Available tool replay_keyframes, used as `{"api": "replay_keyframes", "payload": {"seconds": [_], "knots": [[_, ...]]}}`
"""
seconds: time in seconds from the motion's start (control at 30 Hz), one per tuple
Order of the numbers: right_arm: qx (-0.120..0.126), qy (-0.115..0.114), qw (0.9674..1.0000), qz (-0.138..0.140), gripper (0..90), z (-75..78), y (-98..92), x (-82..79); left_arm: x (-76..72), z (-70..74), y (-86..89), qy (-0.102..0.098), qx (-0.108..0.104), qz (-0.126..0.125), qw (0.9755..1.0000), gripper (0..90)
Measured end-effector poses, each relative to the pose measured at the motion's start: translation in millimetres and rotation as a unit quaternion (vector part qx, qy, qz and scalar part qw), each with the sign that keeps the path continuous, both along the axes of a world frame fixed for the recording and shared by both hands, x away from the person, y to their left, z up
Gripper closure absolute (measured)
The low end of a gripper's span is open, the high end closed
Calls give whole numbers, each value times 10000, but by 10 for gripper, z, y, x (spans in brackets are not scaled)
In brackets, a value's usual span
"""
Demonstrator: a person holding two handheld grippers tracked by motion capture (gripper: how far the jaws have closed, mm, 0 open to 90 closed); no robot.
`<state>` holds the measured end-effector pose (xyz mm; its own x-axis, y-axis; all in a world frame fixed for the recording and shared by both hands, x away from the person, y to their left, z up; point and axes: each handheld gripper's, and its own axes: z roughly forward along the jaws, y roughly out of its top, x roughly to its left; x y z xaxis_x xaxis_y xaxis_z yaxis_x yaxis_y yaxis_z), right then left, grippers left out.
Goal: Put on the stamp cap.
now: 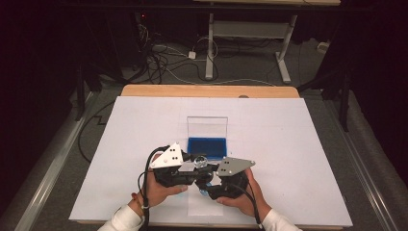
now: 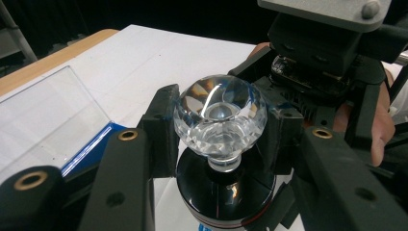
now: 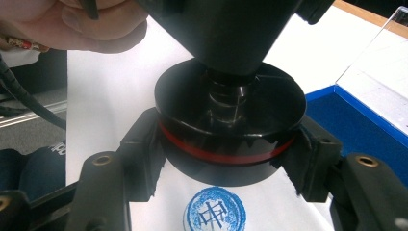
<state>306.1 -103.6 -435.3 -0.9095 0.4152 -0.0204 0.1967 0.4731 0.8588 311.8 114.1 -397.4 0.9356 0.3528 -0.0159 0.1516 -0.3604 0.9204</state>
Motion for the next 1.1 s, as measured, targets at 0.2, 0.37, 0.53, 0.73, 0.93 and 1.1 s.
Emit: {"api": "replay_keyframes", "payload": {"seconds": [0.2, 0.37, 0.53, 0.73, 0.93, 1.1], "knots": [[31, -33, 10000, -20, 389, 12, -11, -10, 19, -15, 40, 114, -164, -24, 9998, 545], [44, -51, 10000, -48, 390, 21, -13, -24, 15, -19, 47, 120, -208, -39, 9997, 546], [10, -26, 10000, -64, 390, 27, -14, -30, 12, -40, 47, 127, -233, -40, 9996, 546], [25, -21, 10000, -72, 390, 41, -5, -50, -25, -33, 41, 29, -272, -18, 9996, 546], [-7, -22, 10000, -73, 390, 53, -14, -59, -33, -40, 39, 14, -273, -33, 9996, 547], [-8, -34, 10000, -68, 391, 58, -15, -68, -46, -37, 43, -1, -283, -55, 9996, 547]]}}
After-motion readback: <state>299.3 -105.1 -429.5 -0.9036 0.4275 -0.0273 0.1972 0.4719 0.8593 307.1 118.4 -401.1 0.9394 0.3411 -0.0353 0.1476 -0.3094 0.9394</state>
